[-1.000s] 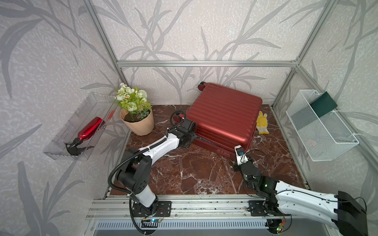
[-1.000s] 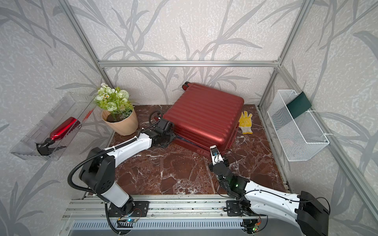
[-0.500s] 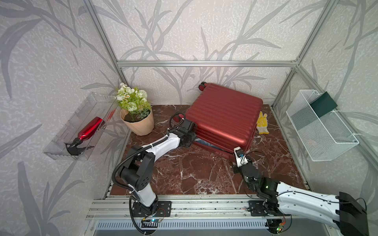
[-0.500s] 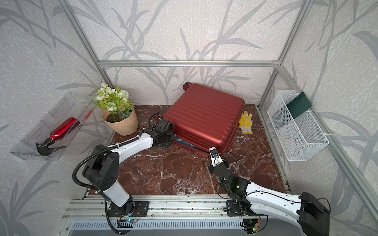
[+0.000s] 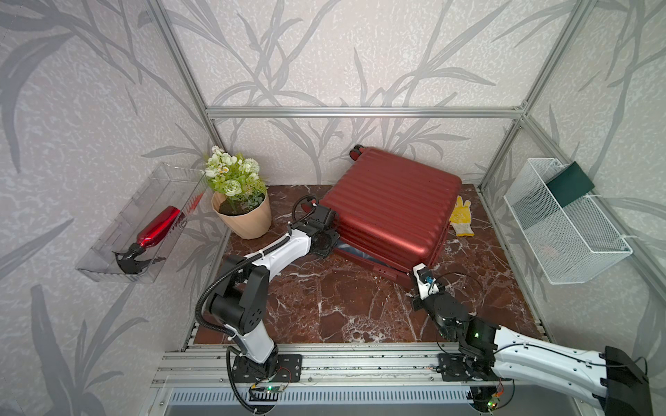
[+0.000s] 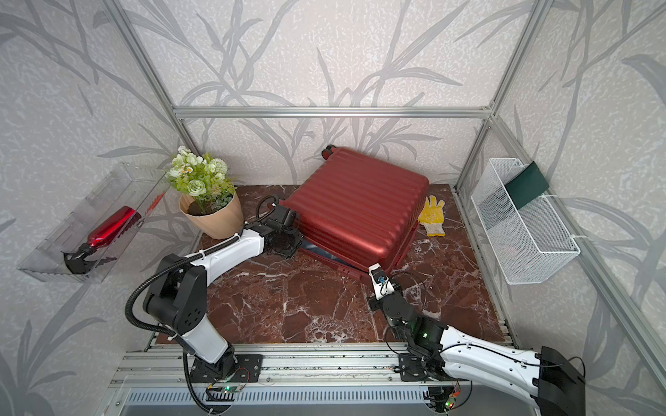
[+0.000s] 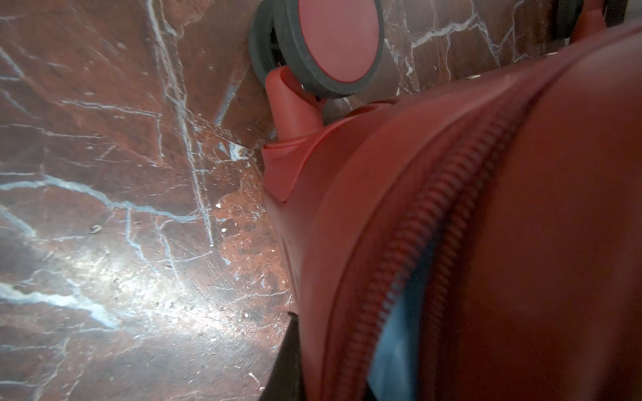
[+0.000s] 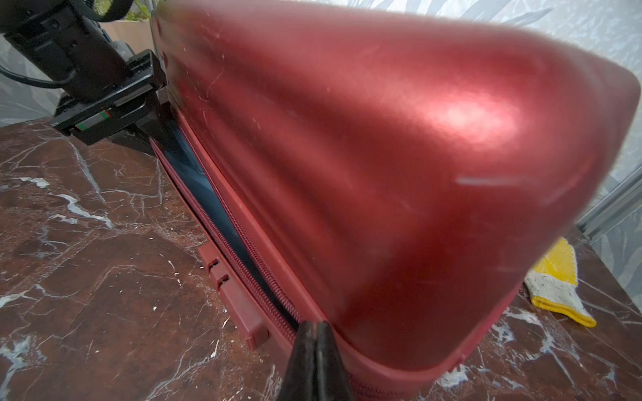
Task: Open the suitcase zippers
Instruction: Unzip the zipper on the suitcase.
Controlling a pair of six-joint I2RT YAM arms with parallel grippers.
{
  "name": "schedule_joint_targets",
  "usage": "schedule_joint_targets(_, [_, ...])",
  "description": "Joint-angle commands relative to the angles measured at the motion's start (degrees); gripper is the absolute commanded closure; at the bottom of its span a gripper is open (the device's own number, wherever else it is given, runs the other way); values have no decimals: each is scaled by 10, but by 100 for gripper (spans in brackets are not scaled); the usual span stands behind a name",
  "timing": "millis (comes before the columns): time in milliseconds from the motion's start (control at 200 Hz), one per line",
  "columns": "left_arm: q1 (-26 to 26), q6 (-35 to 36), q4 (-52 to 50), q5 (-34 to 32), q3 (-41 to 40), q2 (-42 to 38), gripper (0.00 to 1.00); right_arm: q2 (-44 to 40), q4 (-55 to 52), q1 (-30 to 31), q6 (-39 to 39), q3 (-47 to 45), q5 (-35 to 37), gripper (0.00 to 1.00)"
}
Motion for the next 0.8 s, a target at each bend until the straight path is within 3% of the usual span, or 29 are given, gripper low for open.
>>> schedule_joint_targets(0, [63, 52, -4, -118, 16, -15, 100, -45, -38, -18, 18, -1, 145, 100])
schedule_joint_targets(330, [93, 82, -25, -126, 26, -32, 100, -85, -55, -19, 9, -9, 147, 100])
schedule_joint_targets(480, [99, 139, -20, -107, 24, -41, 100, -73, -12, -39, -12, -14, 128, 100])
schedule_joint_targets(655, [100, 251, -68, -66, 50, -23, 100, -5, 93, -163, -34, -10, 35, 100])
schedule_joint_targets(795, [102, 313, -95, -43, 52, -14, 100, 59, 166, -299, 9, -4, -63, 100])
